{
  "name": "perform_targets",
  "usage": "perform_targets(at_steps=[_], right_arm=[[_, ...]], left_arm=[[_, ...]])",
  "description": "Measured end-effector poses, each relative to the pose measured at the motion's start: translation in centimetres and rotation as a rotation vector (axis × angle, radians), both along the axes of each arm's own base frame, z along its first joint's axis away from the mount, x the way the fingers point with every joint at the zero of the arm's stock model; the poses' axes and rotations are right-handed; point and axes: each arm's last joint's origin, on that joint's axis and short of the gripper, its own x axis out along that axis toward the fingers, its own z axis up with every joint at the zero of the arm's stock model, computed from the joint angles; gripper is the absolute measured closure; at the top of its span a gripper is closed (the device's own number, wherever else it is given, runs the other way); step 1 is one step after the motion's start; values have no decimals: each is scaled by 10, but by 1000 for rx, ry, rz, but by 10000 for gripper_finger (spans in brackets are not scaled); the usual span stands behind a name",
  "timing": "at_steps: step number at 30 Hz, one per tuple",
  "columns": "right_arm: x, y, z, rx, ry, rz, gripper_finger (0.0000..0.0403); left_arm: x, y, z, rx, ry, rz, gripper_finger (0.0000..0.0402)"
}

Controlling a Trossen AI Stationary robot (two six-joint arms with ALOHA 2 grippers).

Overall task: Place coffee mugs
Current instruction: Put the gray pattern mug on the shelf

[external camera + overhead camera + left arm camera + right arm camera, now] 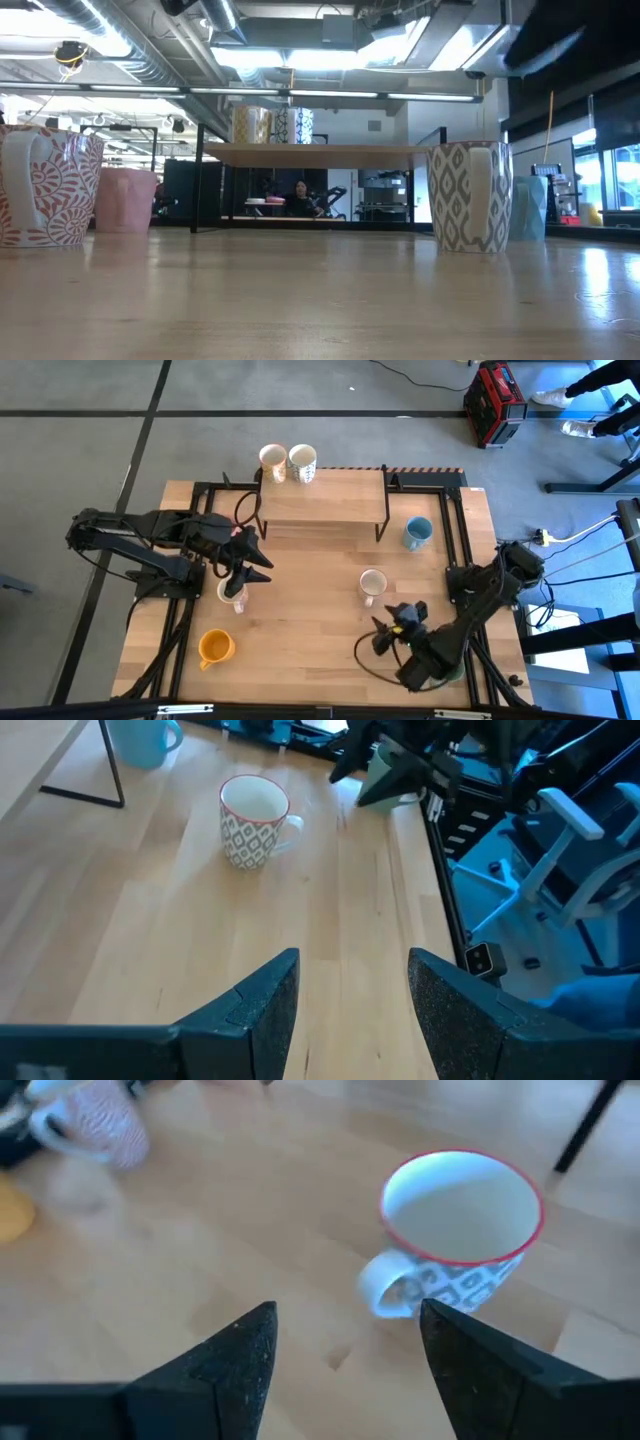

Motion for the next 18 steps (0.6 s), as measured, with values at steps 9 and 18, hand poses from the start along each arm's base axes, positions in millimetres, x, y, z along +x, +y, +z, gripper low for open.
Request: perform_targets(at_steps=[9,18], right_arm=[[-29,-30,-24,307,-230,54,185],[-35,-60,-39,232,-97,290,213]], left_arm=[[0,0,0,4,-1,5,218],[0,0,0,-6,2,12,218]])
